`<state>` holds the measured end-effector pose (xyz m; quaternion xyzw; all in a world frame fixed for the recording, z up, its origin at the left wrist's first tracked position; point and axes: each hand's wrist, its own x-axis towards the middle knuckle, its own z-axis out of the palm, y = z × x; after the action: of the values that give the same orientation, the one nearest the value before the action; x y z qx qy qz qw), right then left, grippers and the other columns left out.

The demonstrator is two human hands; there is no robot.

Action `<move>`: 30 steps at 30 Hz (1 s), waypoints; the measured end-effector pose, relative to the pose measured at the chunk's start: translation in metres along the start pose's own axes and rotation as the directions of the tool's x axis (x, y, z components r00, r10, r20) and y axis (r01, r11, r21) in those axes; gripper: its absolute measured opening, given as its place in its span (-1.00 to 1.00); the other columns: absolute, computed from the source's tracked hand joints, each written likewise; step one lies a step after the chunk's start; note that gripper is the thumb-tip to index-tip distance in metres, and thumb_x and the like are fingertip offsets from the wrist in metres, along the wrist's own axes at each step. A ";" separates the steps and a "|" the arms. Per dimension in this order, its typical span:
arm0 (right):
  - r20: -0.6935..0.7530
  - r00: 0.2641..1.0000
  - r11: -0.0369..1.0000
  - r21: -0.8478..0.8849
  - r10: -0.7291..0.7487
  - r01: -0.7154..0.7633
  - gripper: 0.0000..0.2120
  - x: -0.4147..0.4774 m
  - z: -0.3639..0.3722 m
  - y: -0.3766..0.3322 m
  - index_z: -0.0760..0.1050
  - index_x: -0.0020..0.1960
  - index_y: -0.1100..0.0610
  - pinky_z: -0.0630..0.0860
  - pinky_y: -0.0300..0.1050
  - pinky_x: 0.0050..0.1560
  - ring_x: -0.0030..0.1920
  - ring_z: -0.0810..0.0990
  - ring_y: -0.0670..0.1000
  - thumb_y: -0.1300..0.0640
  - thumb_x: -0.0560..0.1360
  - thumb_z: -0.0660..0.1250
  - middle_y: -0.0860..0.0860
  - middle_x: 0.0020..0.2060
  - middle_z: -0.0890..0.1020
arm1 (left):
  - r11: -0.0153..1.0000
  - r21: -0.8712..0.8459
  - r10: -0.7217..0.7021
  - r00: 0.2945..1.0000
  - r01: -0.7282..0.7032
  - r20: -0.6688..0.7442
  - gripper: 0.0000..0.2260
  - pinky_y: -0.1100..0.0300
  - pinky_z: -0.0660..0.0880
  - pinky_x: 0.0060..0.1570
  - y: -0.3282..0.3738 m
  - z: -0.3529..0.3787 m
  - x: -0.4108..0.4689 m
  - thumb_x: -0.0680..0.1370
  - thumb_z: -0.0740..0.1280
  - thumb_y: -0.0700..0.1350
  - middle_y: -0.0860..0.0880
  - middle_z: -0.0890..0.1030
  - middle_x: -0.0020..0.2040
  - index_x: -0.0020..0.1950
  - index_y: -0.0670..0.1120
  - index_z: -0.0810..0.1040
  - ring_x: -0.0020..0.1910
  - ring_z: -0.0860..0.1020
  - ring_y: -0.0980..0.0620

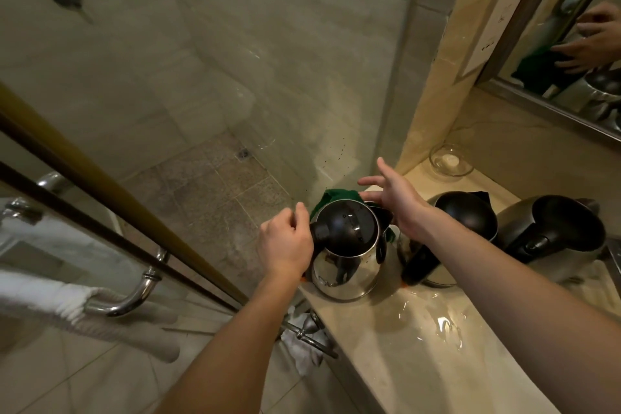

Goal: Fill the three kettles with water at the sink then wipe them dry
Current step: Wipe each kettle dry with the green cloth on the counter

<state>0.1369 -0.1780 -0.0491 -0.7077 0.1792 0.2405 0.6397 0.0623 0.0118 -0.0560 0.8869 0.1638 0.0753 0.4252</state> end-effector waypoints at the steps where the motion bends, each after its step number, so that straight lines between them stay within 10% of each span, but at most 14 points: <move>1: 0.005 0.999 0.999 -0.026 0.033 -0.033 -0.35 0.004 0.000 0.001 0.48 0.29 0.05 0.11 0.27 0.42 0.30 0.42 0.16 -0.38 0.57 -0.10 0.12 0.20 0.60 | 1.000 -0.003 0.001 1.000 -0.001 -0.008 -0.56 0.18 0.27 -0.37 0.000 0.001 0.000 0.66 0.17 0.05 -0.01 0.40 -0.43 -0.41 -0.05 0.34 -0.41 0.38 0.03; 10: 0.070 0.995 0.990 -0.133 0.066 -0.057 -0.23 0.019 -0.004 0.000 0.47 0.33 0.00 0.10 0.42 0.41 0.44 0.27 0.31 -0.50 0.48 -0.11 0.08 0.17 0.59 | 0.998 0.041 0.039 0.999 -0.038 -0.017 -0.55 0.16 0.22 -0.36 0.000 0.001 0.000 0.67 0.14 0.02 0.02 0.37 -0.46 -0.43 -0.03 0.33 -0.44 0.37 0.06; 16: 0.214 0.973 0.980 -0.157 -0.084 0.119 -0.27 0.013 0.001 -0.017 0.63 0.14 -0.10 0.09 0.33 0.43 0.19 0.54 0.11 -0.52 0.45 -0.11 0.03 -0.10 0.69 | 0.998 0.036 0.058 0.998 -0.057 -0.019 -0.56 0.15 0.19 -0.38 -0.001 0.002 0.003 0.67 0.16 0.02 0.04 0.37 -0.46 -0.43 0.01 0.33 -0.45 0.36 0.09; 30: 0.301 0.947 0.928 -0.373 0.108 0.013 -0.25 0.031 0.002 -0.011 0.55 0.22 -0.08 0.16 0.25 0.47 0.39 0.38 0.18 -0.56 0.41 -0.07 0.07 0.32 0.52 | 0.995 0.043 0.089 0.996 -0.090 0.019 -0.56 0.12 0.30 -0.32 -0.006 0.004 0.008 0.66 0.15 0.05 0.06 0.37 -0.45 -0.42 0.00 0.31 -0.41 0.39 0.02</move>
<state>0.1681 -0.1731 -0.0583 -0.7631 0.0430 0.3960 0.5089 0.0698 0.0156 -0.0636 0.9031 0.1220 0.0830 0.4034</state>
